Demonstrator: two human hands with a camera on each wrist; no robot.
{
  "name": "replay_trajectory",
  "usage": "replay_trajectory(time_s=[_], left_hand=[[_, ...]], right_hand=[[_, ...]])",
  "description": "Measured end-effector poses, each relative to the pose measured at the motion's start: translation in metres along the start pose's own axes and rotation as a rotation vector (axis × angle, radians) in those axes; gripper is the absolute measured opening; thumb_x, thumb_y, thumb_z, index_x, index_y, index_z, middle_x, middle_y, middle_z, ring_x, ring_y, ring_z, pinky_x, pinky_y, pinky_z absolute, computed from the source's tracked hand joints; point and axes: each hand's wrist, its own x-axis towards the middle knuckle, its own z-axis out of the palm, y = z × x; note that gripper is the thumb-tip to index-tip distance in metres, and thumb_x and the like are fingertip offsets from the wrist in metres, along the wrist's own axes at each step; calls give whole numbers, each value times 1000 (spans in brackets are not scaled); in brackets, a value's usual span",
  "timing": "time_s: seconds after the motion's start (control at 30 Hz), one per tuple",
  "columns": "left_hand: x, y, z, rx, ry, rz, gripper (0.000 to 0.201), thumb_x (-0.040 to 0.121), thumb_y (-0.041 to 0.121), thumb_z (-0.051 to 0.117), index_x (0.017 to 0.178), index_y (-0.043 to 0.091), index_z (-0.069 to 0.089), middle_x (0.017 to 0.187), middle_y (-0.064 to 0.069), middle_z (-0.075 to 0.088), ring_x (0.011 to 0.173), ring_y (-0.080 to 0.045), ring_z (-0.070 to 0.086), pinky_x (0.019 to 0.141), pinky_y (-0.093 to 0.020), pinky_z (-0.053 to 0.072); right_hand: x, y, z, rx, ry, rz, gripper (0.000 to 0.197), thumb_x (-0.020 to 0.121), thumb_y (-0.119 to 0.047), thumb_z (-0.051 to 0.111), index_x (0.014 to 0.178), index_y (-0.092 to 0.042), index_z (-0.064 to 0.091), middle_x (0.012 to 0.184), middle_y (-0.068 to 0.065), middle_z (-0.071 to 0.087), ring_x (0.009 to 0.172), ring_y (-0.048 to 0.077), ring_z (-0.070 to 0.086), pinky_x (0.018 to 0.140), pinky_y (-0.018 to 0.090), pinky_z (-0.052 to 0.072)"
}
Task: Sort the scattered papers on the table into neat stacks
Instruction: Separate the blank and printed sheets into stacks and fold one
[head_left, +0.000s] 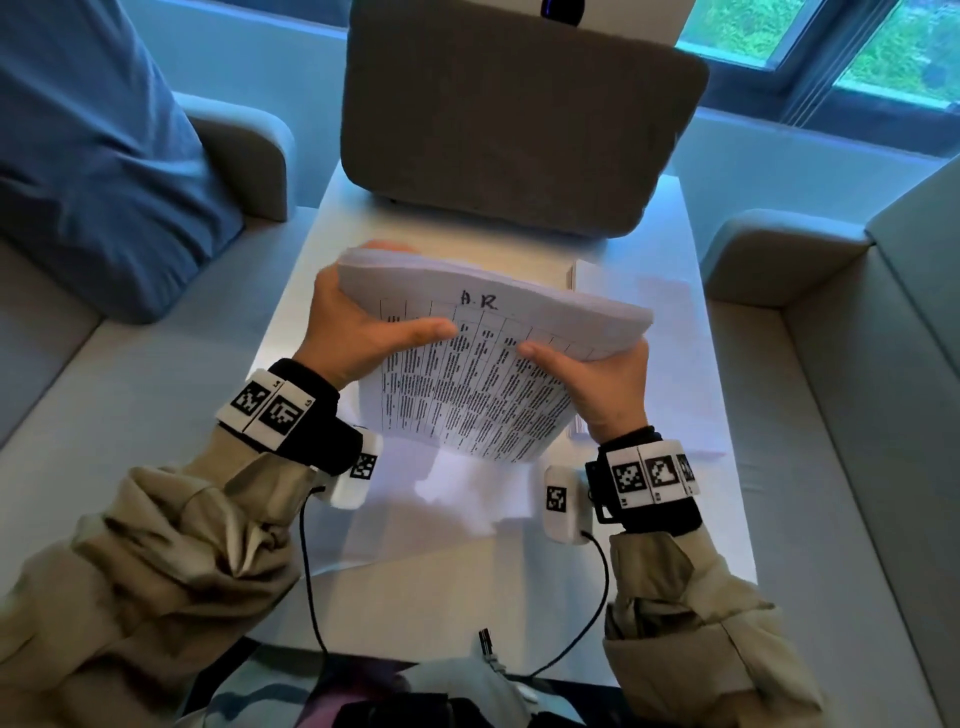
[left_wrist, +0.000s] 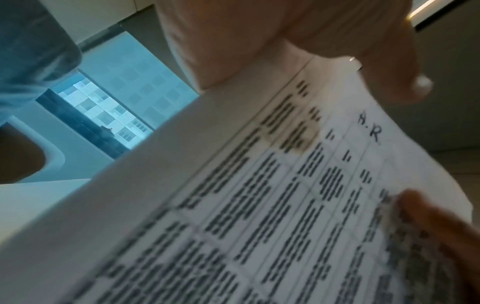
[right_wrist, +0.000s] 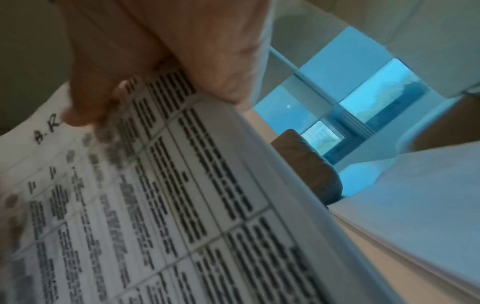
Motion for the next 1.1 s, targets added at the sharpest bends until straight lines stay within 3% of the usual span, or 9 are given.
replay_trajectory(time_s=[0.07,0.17,0.27,0.37,0.5,0.63,0.8,0.93,1.1], left_hand=[[0,8,4,-1,86,-25,39,42,49,89,71,32,69,74,15,70,71,-6,66,65,-25,54],[5,21,7,-51,184,15,31,50,32,89,70,22,67,70,15,71,67,-4,67,61,-21,54],[5,24,6,-58,197,31,20,57,25,87,66,25,70,69,15,71,66,-3,67,59,-19,53],[-1,9,7,-24,160,-28,19,61,19,86,68,27,70,69,17,71,65,-1,67,60,-19,53],[-13,-9,12,10,138,-149,31,58,17,86,81,24,66,72,19,71,71,-3,69,63,-20,55],[-13,-9,15,-31,201,-161,26,63,11,84,78,24,68,71,17,72,69,-3,69,62,-20,55],[4,3,6,-115,323,-122,19,73,11,79,83,23,68,77,15,73,77,-6,70,68,-22,56],[21,0,-2,-92,350,-174,9,84,20,70,92,16,67,82,8,74,81,-11,71,69,-24,57],[12,-32,1,58,217,-380,27,84,30,68,105,12,66,93,2,71,80,-7,70,71,-24,58]], right_hand=[[-2,-6,2,-11,30,-21,37,57,-4,88,81,-22,67,73,-12,72,74,5,68,65,24,56],[3,-18,1,15,51,-107,35,63,-3,84,84,-24,67,74,-11,72,79,9,69,66,26,57],[10,-19,-1,18,42,-110,33,65,-2,83,86,-21,66,77,-8,71,81,12,69,67,28,58],[9,-4,-1,-21,8,-48,31,63,-2,83,85,-17,67,73,-11,72,76,8,69,64,25,56],[-2,22,-5,-55,-40,3,35,65,-2,82,91,-20,66,80,-9,73,83,13,71,72,32,59],[-13,45,-6,-66,-73,71,33,68,0,80,88,-22,66,79,-14,73,81,5,70,71,24,58],[-32,83,-12,-83,-67,318,11,80,-9,72,89,-15,69,72,-13,72,72,-1,68,65,17,55],[-39,93,-11,-97,-25,407,15,89,-21,62,81,-10,66,72,7,61,63,18,58,57,29,50],[-42,87,-5,-6,-16,406,42,78,-43,66,84,-1,65,79,30,62,75,30,60,76,50,52]])
